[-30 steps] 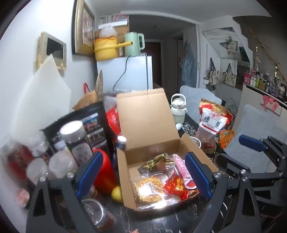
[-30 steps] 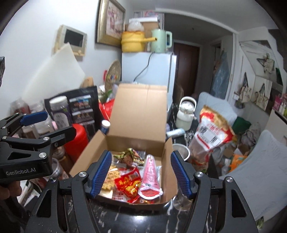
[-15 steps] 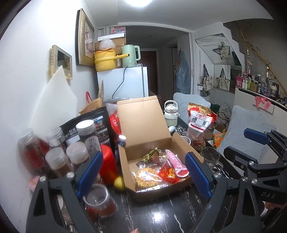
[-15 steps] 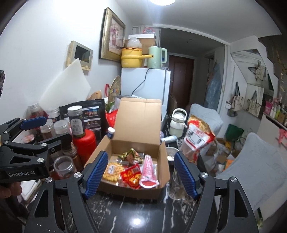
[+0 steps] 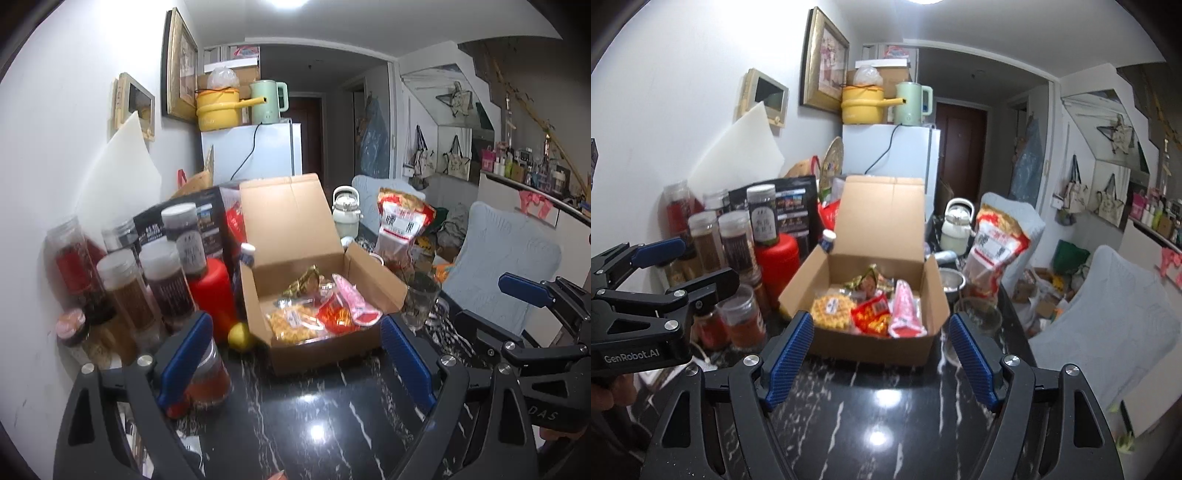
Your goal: Organize snacks
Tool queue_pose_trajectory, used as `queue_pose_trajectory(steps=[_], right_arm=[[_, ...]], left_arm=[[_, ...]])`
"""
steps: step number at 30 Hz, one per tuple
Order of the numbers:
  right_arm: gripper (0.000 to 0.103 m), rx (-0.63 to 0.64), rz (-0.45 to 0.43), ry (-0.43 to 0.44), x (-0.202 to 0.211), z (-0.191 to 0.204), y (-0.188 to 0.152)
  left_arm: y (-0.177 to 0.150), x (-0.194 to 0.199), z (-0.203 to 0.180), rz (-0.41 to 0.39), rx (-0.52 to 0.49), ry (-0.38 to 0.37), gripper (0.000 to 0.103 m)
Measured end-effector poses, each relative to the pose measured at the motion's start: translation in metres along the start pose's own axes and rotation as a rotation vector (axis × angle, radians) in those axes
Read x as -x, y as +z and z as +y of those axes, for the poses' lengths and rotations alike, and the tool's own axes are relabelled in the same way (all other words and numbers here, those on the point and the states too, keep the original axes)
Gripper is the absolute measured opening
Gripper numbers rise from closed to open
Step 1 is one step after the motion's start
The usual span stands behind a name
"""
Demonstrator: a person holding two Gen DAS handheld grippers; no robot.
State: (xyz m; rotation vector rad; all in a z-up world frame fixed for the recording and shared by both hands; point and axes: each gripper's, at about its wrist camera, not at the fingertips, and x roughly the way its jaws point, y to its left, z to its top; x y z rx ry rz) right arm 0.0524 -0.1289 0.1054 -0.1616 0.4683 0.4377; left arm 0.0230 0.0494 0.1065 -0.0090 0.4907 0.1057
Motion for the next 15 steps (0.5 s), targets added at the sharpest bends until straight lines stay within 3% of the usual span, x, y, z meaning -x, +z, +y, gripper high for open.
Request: queue_pose_trajectory(steps=[15], right_arm=[[0.077,-0.024,0.059,-0.012,-0.002,0.008,-0.031]], left_arm=[[-0.029,-0.008,-0.006,0.067,-0.006,-0.023,0.094]])
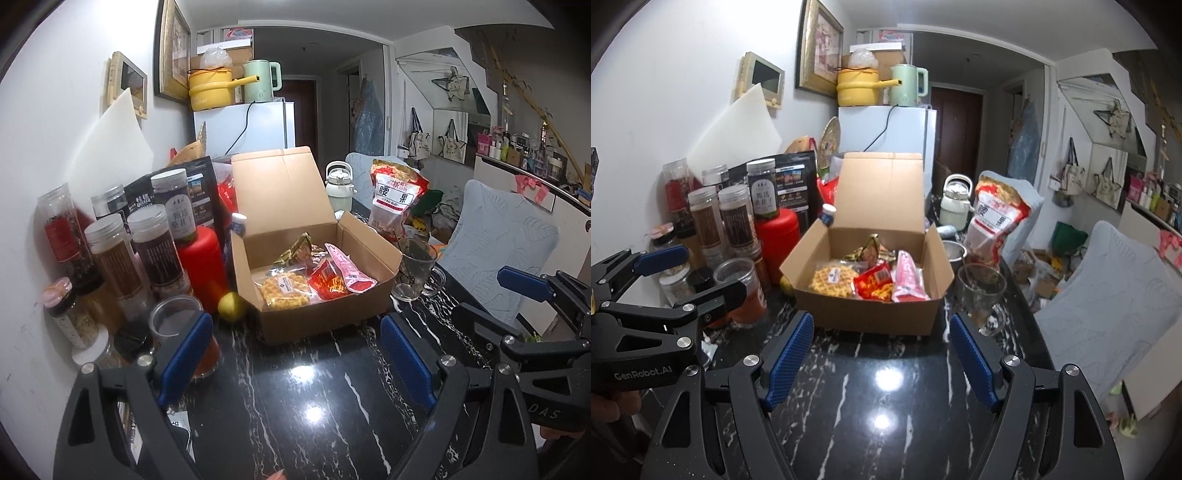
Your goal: Organize snacks
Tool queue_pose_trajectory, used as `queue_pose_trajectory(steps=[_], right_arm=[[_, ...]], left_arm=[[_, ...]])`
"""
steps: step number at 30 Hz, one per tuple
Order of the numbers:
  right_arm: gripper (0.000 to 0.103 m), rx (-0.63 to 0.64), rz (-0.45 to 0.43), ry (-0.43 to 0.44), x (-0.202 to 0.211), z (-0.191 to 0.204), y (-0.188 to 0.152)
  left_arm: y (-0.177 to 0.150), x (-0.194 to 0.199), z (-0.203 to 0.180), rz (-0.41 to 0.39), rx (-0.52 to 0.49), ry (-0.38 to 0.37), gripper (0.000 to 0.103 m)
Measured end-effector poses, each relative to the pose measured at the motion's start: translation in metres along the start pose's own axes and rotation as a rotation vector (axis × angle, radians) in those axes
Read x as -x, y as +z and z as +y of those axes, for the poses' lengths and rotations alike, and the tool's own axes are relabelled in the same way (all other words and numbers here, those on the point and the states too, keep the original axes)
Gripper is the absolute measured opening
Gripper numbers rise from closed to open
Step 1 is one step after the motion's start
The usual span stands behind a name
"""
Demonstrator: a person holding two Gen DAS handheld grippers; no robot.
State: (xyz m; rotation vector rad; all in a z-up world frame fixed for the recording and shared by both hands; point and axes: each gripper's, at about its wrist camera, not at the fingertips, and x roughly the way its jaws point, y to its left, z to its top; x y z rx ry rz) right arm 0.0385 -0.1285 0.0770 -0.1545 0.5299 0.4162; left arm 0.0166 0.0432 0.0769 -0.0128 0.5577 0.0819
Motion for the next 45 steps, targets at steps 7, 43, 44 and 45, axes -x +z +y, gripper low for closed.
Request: queue_pose_trajectory(steps=[7,43,44,45], right_arm=[[0.077,0.003,0.018,-0.004,-0.0056,-0.0002,-0.002],[0.077,0.011,0.015,-0.009,-0.0059,-0.004,0.0003],[0.077,0.012,0.016,-0.009,-0.006,-0.0043,0.0005],[0.077,0.013,0.016,-0.009,-0.0061,-0.0046,0.0006]], left_arm=[[-0.0017,-0.0028,-0.0006,0.01,-0.003,0.0,0.093],[0.0023,-0.0062,0.0006,0.01,0.016,-0.015,0.094],[0.0025,-0.0065,-0.0001,0.012,0.014,-0.013,0.094],[0.0027,-0.0079,0.0003,0.014,0.013,-0.013,0.093]])
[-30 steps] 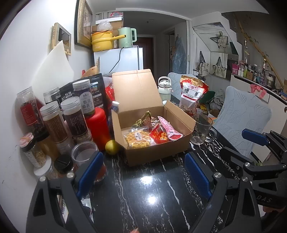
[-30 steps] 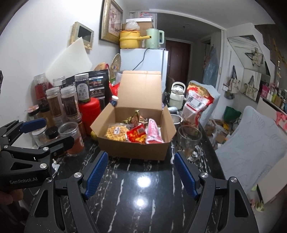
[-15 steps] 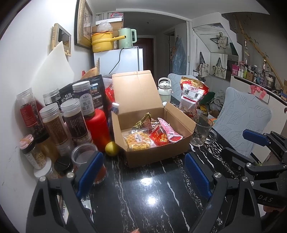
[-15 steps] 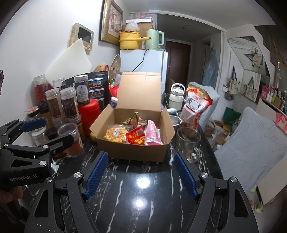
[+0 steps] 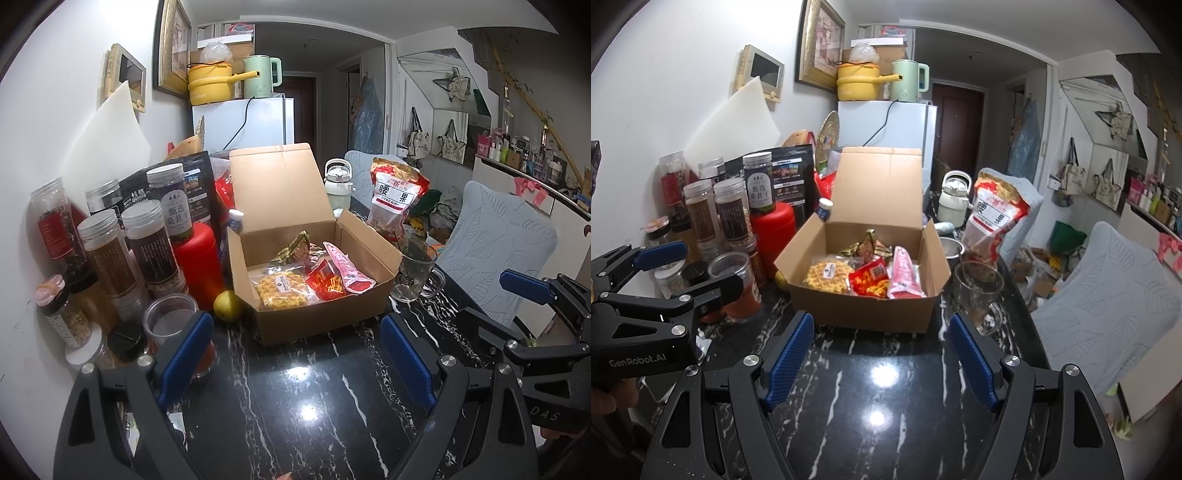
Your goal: Organize snacks
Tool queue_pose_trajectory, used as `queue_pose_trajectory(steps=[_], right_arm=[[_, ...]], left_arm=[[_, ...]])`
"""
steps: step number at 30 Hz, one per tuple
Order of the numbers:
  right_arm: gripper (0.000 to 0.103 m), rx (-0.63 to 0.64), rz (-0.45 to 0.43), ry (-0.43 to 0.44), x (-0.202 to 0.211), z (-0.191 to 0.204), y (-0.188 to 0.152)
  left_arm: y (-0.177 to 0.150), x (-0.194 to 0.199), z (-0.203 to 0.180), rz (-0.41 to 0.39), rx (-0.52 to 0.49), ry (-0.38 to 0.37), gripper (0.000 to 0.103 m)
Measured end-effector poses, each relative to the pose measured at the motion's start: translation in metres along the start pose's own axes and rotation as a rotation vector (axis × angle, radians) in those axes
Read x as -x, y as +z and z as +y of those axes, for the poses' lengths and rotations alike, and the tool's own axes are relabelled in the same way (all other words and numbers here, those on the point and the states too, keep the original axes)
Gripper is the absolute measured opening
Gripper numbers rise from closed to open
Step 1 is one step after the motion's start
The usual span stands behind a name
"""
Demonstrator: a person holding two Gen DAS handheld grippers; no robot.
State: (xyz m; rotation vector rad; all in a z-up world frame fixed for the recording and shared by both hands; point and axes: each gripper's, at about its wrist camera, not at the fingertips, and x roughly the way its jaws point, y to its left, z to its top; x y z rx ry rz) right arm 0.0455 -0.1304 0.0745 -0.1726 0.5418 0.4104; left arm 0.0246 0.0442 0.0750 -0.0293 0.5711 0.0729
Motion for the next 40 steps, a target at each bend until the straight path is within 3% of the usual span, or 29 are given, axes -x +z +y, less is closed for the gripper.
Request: queue_pose_trajectory(steps=[14,40], right_arm=[[0.077,-0.008,0.002,0.004,-0.002,-0.009,-0.003],[0.077,-0.028,0.049,0.015,-0.024,-0.02,-0.007]], left_arm=[[0.003,-0.001,-0.006,-0.002,-0.015,-0.005,0.093],[-0.003,-0.037,-0.011,0.095,-0.012,-0.035,0.093]])
